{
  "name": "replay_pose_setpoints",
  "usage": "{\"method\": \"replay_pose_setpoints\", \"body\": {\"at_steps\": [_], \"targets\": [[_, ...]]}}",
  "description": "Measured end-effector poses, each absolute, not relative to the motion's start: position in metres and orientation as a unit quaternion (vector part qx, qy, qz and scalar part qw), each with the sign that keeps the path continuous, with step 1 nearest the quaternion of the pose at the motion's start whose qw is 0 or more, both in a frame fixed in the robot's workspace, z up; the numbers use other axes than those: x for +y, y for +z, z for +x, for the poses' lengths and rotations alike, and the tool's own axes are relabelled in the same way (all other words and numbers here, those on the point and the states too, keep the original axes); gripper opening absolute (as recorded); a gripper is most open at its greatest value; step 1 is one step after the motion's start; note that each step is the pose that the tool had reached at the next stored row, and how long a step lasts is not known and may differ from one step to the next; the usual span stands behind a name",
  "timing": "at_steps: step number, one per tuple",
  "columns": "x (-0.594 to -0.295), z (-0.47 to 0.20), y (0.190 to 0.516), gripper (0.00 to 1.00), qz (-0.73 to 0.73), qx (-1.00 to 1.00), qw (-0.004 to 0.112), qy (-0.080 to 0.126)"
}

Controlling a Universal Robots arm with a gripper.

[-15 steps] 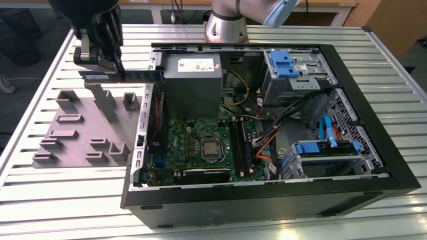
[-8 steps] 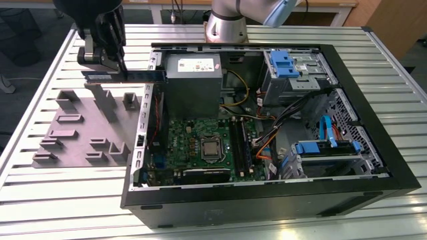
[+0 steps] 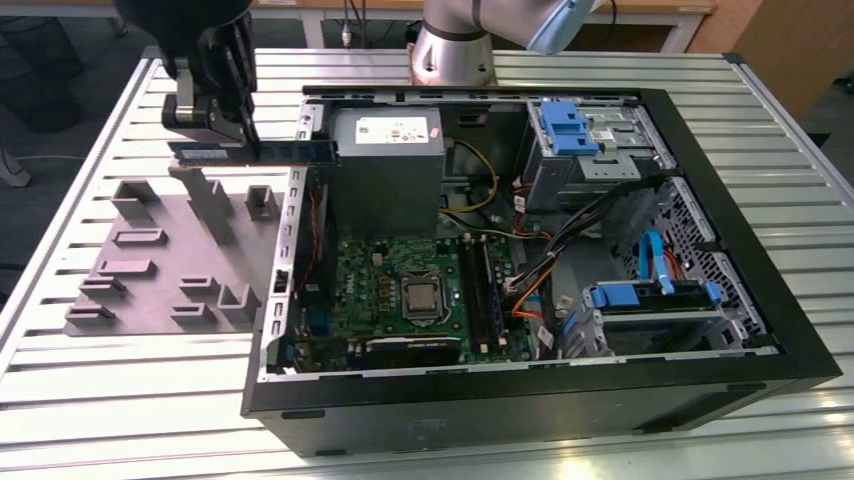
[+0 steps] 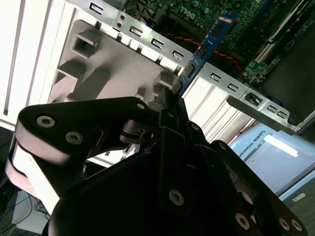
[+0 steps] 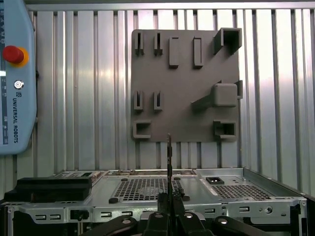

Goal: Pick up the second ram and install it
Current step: 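Pick up the second ram and move it above second insertion slot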

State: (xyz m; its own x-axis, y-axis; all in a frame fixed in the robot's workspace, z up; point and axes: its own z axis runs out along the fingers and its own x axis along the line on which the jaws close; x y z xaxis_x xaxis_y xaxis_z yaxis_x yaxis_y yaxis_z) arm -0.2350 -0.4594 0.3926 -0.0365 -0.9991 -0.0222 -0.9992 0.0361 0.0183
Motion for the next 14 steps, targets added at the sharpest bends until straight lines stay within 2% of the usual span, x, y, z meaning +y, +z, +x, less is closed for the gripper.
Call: {"method": "replay_pose_setpoints", "body": {"at_steps": [14], "targets": [[-0.4594, -0.2309, 0.3925, 0.14, -0.694, 0.72, 0.002, 0.014]]}}
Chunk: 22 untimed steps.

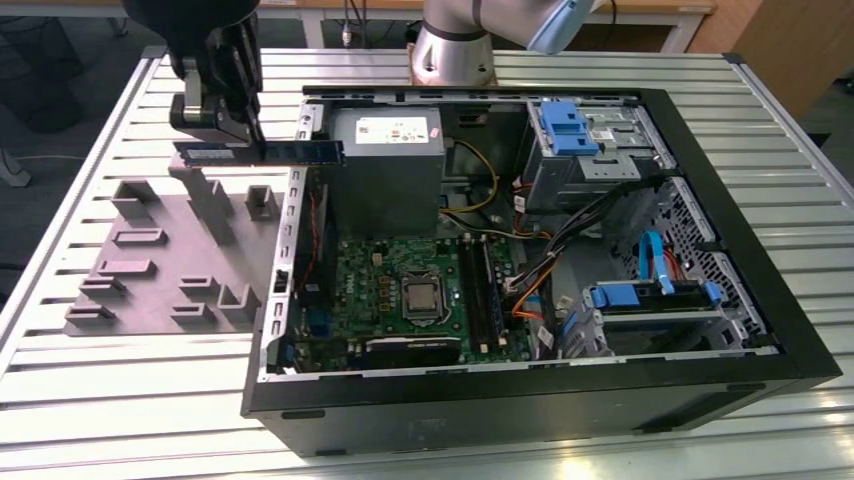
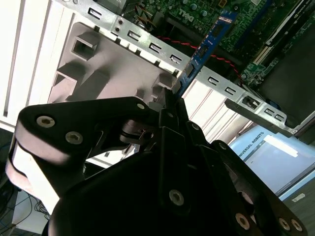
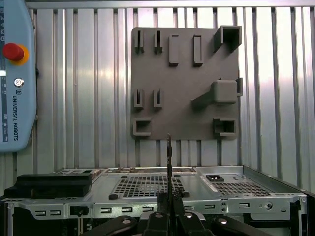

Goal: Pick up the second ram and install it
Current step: 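Pick up the second ram and move it above second insertion slot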

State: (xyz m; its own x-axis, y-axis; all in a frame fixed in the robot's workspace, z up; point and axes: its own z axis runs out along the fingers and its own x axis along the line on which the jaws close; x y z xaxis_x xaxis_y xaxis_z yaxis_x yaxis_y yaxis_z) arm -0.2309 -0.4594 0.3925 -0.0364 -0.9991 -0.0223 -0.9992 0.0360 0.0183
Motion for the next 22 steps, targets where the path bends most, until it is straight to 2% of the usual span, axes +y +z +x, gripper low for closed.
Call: {"method": "replay_pose_setpoints", "body": {"at_steps": [22], "targets": [[-0.4594, -0.226, 0.3924, 0.14, -0.694, 0.72, 0.002, 0.014]]}}
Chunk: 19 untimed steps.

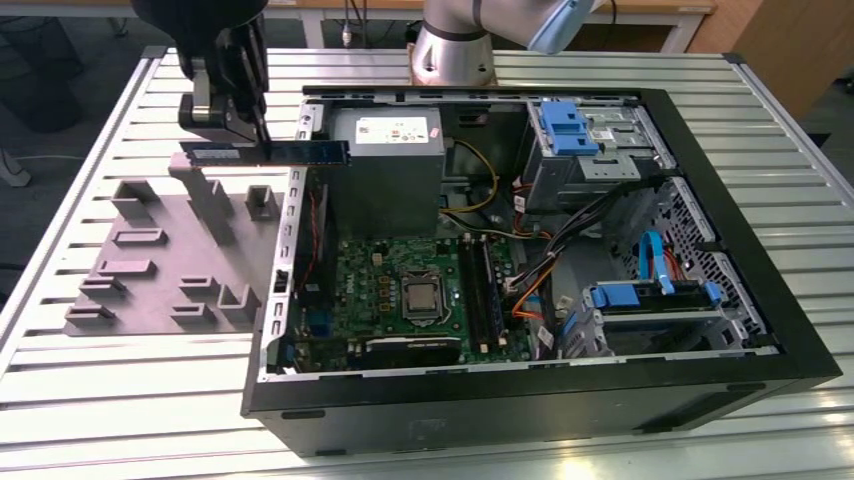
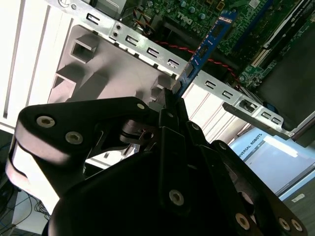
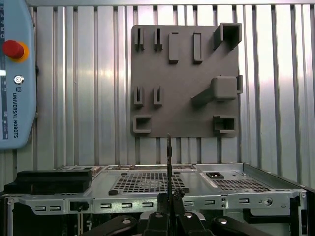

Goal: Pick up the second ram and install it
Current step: 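Pick up the second ram and move it above second insertion slot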

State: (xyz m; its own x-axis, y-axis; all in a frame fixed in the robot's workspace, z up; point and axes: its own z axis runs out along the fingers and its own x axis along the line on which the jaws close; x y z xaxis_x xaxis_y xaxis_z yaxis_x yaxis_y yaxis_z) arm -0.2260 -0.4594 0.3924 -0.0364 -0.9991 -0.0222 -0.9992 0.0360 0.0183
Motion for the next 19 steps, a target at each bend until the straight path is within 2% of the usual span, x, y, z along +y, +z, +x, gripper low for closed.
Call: {"method": "replay_pose_setpoints", "body": {"at_steps": [19], "targets": [[-0.459, -0.208, 0.392, 0.14, -0.694, 0.72, 0.002, 0.014]]}}
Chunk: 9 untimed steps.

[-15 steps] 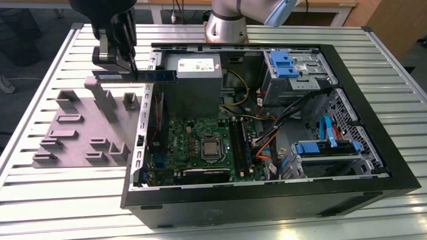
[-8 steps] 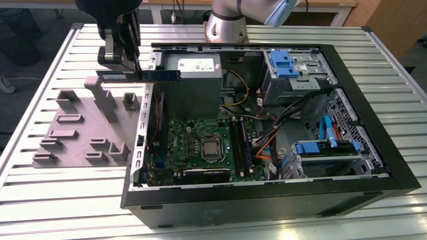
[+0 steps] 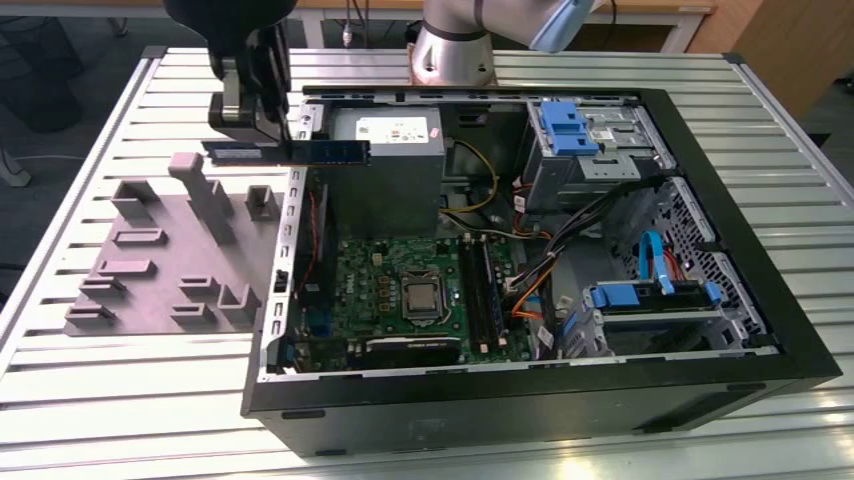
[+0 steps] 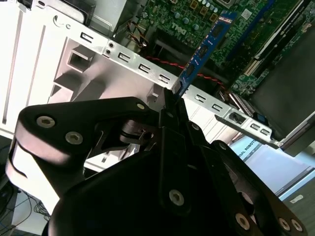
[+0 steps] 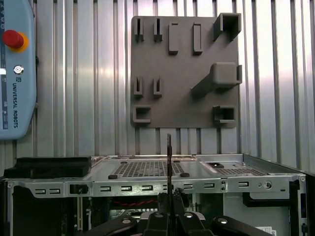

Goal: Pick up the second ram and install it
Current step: 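Pick up the second ram and move it above second insertion slot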

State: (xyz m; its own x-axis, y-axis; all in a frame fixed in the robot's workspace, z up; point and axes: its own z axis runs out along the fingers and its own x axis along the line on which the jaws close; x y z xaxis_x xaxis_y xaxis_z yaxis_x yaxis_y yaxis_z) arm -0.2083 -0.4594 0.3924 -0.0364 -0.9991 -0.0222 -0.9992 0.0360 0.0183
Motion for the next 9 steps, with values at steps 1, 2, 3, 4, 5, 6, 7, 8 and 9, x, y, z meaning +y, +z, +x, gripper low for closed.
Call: {"method": "replay_pose_setpoints", "body": {"at_steps": [1, 2, 3, 4, 5, 6, 7, 8, 9], "targets": [[-0.4594, -0.2072, 0.3923, 0.14, -0.694, 0.72, 0.002, 0.014], [-0.4594, -0.2063, 0.3923, 0.14, -0.694, 0.72, 0.002, 0.014], [-0.4594, -0.2052, 0.3924, 0.14, -0.694, 0.72, 0.002, 0.014], [-0.4594, -0.2043, 0.3923, 0.14, -0.694, 0.72, 0.002, 0.014], [-0.4594, -0.2034, 0.3923, 0.14, -0.694, 0.72, 0.002, 0.014], [-0.4594, -0.2024, 0.3923, 0.14, -0.694, 0.72, 0.002, 0.014], [-0.4594, -0.2014, 0.3923, 0.14, -0.694, 0.72, 0.002, 0.014], [-0.4594, -0.2006, 0.3923, 0.14, -0.694, 0.72, 0.002, 0.014], [-0.4594, -0.2002, 0.3923, 0.14, -0.694, 0.72, 0.002, 0.014]]}}
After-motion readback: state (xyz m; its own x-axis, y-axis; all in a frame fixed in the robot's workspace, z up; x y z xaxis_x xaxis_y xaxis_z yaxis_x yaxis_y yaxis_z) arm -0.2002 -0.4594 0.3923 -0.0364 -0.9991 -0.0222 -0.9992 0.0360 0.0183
